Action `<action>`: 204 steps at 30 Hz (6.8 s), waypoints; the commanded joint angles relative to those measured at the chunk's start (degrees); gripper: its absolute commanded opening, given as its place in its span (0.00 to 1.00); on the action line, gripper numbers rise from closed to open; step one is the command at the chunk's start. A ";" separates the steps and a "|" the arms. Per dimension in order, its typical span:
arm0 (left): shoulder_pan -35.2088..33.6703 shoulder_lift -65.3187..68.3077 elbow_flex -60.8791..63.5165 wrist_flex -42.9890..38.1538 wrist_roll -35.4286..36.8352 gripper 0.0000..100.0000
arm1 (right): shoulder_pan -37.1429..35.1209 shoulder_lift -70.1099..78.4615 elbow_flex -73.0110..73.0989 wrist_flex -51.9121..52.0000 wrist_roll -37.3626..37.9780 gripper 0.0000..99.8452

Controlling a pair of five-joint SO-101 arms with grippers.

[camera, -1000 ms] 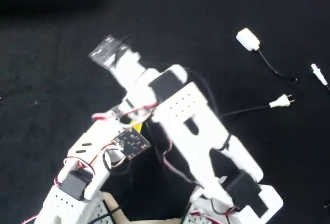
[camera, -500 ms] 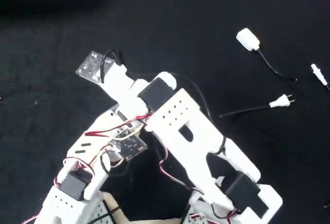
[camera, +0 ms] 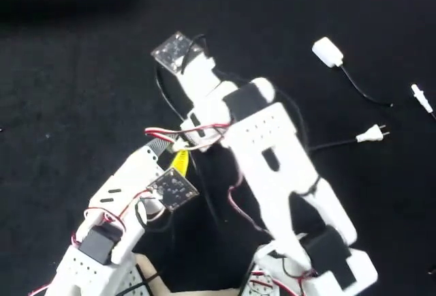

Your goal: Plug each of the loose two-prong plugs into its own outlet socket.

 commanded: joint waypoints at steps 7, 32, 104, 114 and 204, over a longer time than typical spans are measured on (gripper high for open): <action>6.55 -0.35 1.01 -7.74 0.44 0.03 | 0.79 1.36 -1.27 -0.26 0.26 0.19; 6.11 21.45 1.27 -24.18 0.18 0.03 | -5.27 1.63 -10.86 13.89 0.26 0.19; -6.90 115.60 -118.81 53.01 28.75 0.03 | 34.55 38.73 0.22 -14.07 -26.02 0.19; 0.57 115.60 -114.59 45.54 33.23 0.03 | 37.89 38.73 0.04 -14.07 -26.11 0.19; 7.43 94.59 -58.77 0.09 28.57 0.03 | 45.63 39.16 -1.54 -12.66 -28.31 0.19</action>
